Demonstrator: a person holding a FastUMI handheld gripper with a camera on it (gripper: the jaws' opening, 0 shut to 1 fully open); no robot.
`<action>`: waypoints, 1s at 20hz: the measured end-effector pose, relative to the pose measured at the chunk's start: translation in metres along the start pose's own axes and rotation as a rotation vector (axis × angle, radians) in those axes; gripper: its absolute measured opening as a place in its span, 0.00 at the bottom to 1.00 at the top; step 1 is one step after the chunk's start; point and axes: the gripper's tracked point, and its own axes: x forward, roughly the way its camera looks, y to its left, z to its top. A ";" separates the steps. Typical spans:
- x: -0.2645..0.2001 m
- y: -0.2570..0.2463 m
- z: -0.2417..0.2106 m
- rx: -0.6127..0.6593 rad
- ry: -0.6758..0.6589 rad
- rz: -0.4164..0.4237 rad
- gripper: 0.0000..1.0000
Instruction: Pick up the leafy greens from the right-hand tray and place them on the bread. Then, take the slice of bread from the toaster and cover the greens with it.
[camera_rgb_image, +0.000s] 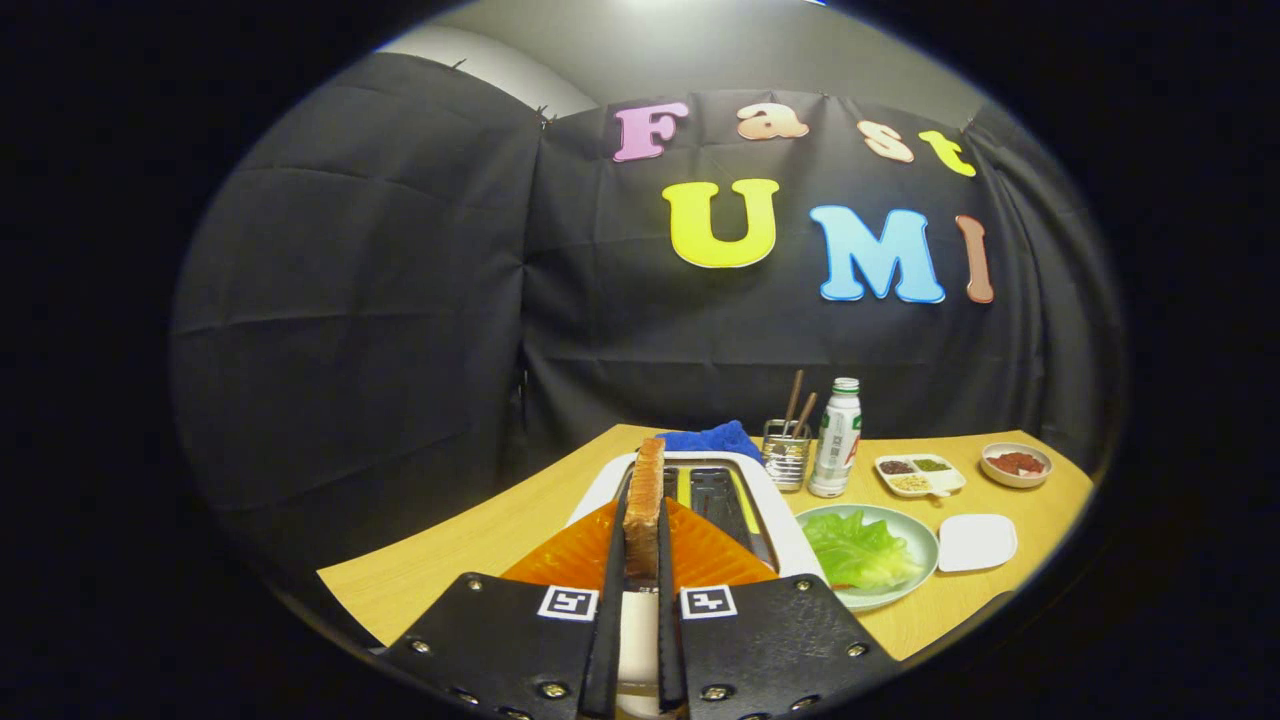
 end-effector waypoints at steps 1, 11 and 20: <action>-0.005 -0.007 0.012 0.010 -0.017 -0.008 0.08; -0.007 0.002 0.019 -0.027 -0.037 0.037 0.02; -0.028 -0.004 0.060 0.041 -0.113 0.063 0.02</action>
